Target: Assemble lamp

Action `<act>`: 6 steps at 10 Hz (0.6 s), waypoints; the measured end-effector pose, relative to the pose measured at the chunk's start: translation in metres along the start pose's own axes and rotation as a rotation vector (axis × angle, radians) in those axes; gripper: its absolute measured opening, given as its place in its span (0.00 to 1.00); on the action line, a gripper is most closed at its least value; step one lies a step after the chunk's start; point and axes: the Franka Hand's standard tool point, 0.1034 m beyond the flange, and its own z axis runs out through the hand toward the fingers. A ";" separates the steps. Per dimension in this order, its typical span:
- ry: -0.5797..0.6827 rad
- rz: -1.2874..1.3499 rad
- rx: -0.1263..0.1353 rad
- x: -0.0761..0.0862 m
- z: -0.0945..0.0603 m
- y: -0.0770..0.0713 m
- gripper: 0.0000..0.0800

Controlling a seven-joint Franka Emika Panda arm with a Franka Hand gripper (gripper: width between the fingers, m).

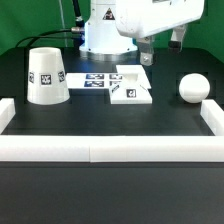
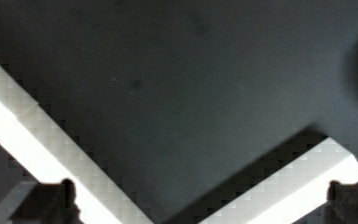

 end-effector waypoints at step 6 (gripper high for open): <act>0.000 0.015 0.001 0.000 0.000 0.000 0.87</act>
Offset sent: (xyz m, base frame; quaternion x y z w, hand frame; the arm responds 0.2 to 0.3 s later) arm 0.0000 0.0000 0.0000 0.0000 0.0000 0.0000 1.0000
